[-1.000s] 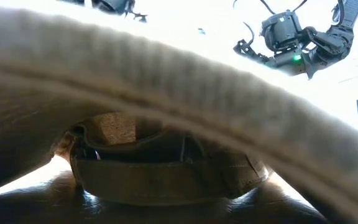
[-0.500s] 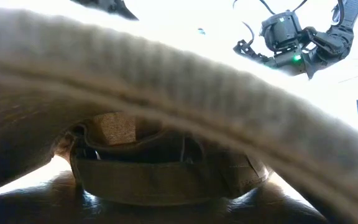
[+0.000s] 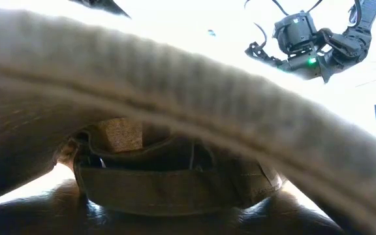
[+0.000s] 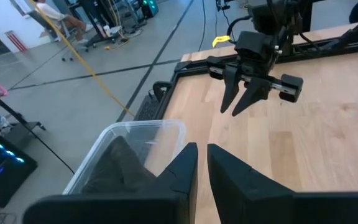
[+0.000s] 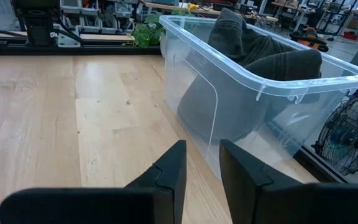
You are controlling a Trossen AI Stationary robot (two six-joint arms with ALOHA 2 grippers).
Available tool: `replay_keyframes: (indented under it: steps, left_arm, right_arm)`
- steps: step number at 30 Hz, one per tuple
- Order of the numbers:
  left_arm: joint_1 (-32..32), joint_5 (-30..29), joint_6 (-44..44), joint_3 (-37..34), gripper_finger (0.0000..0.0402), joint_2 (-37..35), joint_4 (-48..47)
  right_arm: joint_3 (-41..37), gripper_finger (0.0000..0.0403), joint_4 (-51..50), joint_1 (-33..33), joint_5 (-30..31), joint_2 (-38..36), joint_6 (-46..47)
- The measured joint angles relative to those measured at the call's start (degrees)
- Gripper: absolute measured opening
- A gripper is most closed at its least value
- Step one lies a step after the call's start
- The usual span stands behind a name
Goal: Pick & Place hat
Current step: Put the brown cap into the orange bin
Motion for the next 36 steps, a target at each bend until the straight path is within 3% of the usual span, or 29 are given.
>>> replay_keyframes:
  steps: [13, 17, 21, 24, 36]
  left_arm:
    - [0.0, 0.4, 0.7, -0.6, 0.0049, -0.1, 5.7]
    - [0.2, 3.7, 1.8, -4.7, 0.0049, 0.0, 15.4]
    - [1.3, 10.6, 1.4, -9.9, 0.0049, 2.0, 29.9]
    - [2.1, 11.6, -1.1, -11.3, 0.0049, 3.4, 33.6]
    - [3.0, 11.6, -6.1, -10.7, 0.0049, -2.9, 28.3]
  right_arm:
    - [0.0, 0.0073, -2.7, 0.0, 0.0, 0.0, 1.5]
    - [0.0, 0.0073, -2.0, 0.0, 0.0, 0.0, 1.5]
    - [0.0, 0.0073, -0.3, 0.0, -0.1, 0.0, 1.0]
    - [0.0, 0.0073, 0.5, 0.2, -0.4, 0.0, 0.3]
    - [2.0, 0.0073, -1.7, 3.2, -3.2, 0.0, -0.3]
